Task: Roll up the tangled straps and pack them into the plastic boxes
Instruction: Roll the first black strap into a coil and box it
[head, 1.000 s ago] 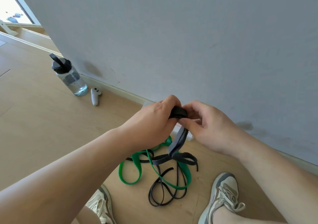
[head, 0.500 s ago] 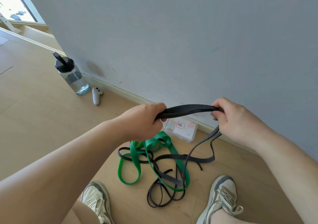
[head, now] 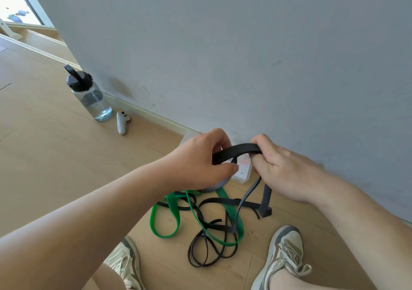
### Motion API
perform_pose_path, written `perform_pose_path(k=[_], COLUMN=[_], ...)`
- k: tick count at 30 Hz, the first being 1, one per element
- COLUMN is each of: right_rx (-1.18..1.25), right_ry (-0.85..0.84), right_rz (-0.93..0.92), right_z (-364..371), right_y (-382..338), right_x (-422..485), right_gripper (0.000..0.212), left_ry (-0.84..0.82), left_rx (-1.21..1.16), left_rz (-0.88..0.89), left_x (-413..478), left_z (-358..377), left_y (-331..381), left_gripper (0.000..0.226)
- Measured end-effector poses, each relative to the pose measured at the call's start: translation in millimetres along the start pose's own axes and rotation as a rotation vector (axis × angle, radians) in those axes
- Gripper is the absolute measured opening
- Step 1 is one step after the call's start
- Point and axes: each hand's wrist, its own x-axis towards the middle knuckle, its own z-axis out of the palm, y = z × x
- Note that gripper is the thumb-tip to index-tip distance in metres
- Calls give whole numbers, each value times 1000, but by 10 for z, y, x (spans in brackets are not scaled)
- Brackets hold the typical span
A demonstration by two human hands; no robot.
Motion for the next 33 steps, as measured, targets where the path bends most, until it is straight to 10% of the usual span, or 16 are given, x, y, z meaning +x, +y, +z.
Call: perform_pose_path(k=[17, 24, 33], right_rx=[-13, -49, -138], right_ry=[29, -56, 57], right_rz=[78, 173, 38], right_z=[-244, -188, -26], right_y=[116, 204, 150], right_x=[-106, -67, -4], right_gripper=[16, 15, 28], left_ry=[-104, -80, -108], left_rx=[205, -165, -281], left_rz=[14, -28, -109], left_x=[43, -45, -20], left_z=[-2, -94, -74], left_y=[-111, 45, 62], left_gripper=[13, 38, 18])
